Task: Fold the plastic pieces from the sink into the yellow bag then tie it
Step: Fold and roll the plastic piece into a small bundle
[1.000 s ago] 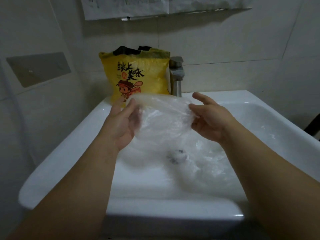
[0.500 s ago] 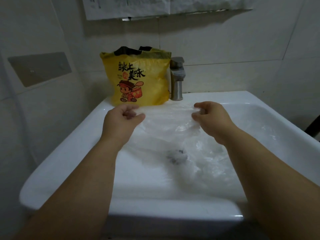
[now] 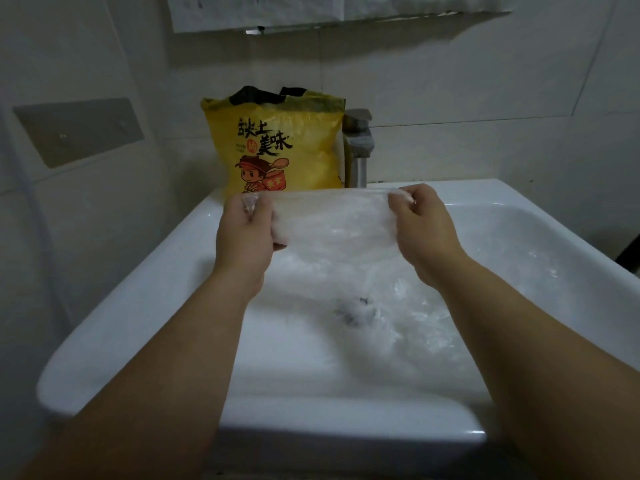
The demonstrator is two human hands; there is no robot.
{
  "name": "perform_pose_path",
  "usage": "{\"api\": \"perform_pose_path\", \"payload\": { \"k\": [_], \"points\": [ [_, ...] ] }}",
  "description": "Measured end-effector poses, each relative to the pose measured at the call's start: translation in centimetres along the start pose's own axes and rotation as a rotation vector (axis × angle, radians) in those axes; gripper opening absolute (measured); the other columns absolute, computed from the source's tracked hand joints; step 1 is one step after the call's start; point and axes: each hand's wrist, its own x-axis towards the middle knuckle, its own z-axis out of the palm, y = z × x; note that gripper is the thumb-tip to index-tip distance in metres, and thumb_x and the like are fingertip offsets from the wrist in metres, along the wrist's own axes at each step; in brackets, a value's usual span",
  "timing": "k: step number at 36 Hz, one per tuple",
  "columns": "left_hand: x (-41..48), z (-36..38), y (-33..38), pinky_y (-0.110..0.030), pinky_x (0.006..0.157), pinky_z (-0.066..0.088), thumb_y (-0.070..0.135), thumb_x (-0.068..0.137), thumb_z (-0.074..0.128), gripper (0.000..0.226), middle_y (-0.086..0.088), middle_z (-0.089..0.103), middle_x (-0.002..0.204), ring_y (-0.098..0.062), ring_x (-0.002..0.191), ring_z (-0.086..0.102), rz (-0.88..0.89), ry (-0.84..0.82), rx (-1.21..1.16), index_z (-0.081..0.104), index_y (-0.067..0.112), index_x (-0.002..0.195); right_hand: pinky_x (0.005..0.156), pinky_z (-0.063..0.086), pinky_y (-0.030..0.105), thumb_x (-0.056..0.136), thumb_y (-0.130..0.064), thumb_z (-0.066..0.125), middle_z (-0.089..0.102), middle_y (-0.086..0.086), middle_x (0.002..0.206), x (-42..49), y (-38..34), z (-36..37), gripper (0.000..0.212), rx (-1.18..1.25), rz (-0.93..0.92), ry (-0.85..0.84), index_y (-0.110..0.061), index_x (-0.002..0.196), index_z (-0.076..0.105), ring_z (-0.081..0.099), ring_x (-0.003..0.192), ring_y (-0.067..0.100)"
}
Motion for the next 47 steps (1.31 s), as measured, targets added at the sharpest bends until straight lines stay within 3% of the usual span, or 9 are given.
{"api": "perform_pose_path", "payload": {
  "k": [3,6,12,16,22,26,33,40,47],
  "points": [
    [-0.1,-0.4,-0.1,-0.016,0.048,0.046,0.024,0.101,0.047,0.006,0.007,0.053,0.075,0.002,0.05,0.053,0.131,0.044,0.239,0.047,0.018,0.099,0.056,0.043,0.016,0.101,-0.027,0.045,0.05,-0.011,0.084,0.1,0.0,-0.4,0.008,-0.058,-0.085,0.003,-0.02,0.102,0.048,0.049,0.073,0.005],
    [0.2,-1.1,-0.6,-0.037,0.079,0.055,0.029,0.097,0.054,0.016,0.005,0.055,0.088,-0.017,0.085,0.06,0.11,0.057,0.379,0.049,0.017,0.107,0.06,0.051,0.026,0.099,-0.027,0.049,0.053,-0.008,0.083,0.1,-0.1,-0.7,0.01,-0.088,-0.114,-0.027,-0.019,0.1,0.052,0.053,0.071,0.009],
    [-0.3,-1.6,0.4,-0.028,0.102,0.039,0.04,0.085,0.07,0.062,0.006,0.047,0.135,-0.009,0.122,0.046,0.249,0.086,0.404,0.044,0.021,0.138,0.063,0.042,0.021,0.096,-0.025,0.055,0.056,-0.008,0.084,0.2,0.0,-0.9,0.01,-0.188,-0.217,-0.168,-0.016,0.097,0.059,0.052,0.076,0.007],
    [-1.1,-1.2,1.0,-0.01,0.087,0.038,0.051,0.068,0.078,0.08,0.015,0.056,0.122,0.001,0.116,0.05,0.26,-0.227,0.413,0.046,0.03,0.138,0.064,0.044,0.019,0.095,-0.026,0.056,0.059,-0.005,0.089,-0.3,-0.3,-0.7,0.008,-0.183,-0.206,-0.262,-0.019,0.099,0.059,0.054,0.079,0.007],
    [-1.9,-0.2,0.6,-0.027,0.099,0.042,0.069,0.033,0.082,0.121,0.021,0.048,0.126,-0.003,0.116,0.048,0.062,-0.644,0.718,0.038,0.041,0.142,0.071,0.054,0.029,0.096,-0.025,0.057,0.063,0.006,0.101,-0.2,-0.7,-0.2,0.02,0.059,0.046,-0.303,-0.018,0.115,0.055,0.064,0.087,0.021],
    [-2.0,0.2,0.0,-0.039,0.09,0.054,0.048,0.045,0.091,0.08,0.012,0.069,0.106,-0.011,0.098,0.065,0.013,-0.678,0.693,0.062,0.032,0.118,0.073,0.054,0.037,0.091,-0.023,0.064,0.065,0.013,0.106,-0.1,-0.8,0.2,0.028,0.256,0.216,-0.299,-0.012,0.115,0.056,0.064,0.089,0.026],
    [-1.6,0.4,-0.4,-0.03,0.073,0.055,0.031,0.063,0.089,0.04,0.005,0.074,0.09,-0.013,0.085,0.069,-0.032,-0.494,0.556,0.071,0.024,0.099,0.084,0.056,0.046,0.052,-0.048,0.083,0.048,0.006,0.135,-0.9,-1.3,0.0,0.119,0.194,0.348,-0.547,-0.026,0.149,0.019,0.062,0.106,0.028],
    [-1.7,0.4,0.1,-0.024,0.071,0.052,0.04,0.068,0.084,0.043,0.01,0.07,0.093,-0.008,0.085,0.066,-0.072,-0.415,0.451,0.067,0.026,0.104,0.074,0.059,0.034,0.092,-0.012,0.06,0.062,0.015,0.117,-1.1,-1.4,0.6,0.037,0.182,0.267,-0.355,-0.002,0.126,0.051,0.066,0.097,0.029],
    [-1.5,-0.5,0.7,-0.023,0.07,0.052,0.034,0.067,0.085,0.036,0.002,0.075,0.091,-0.015,0.084,0.071,-0.266,-0.646,0.192,0.072,0.018,0.096,0.093,0.052,0.042,0.092,-0.013,0.061,0.062,0.027,0.118,-0.4,-1.6,-0.8,0.016,0.441,0.361,-0.206,-0.001,0.101,0.062,0.065,0.104,0.035]
  ]
}}
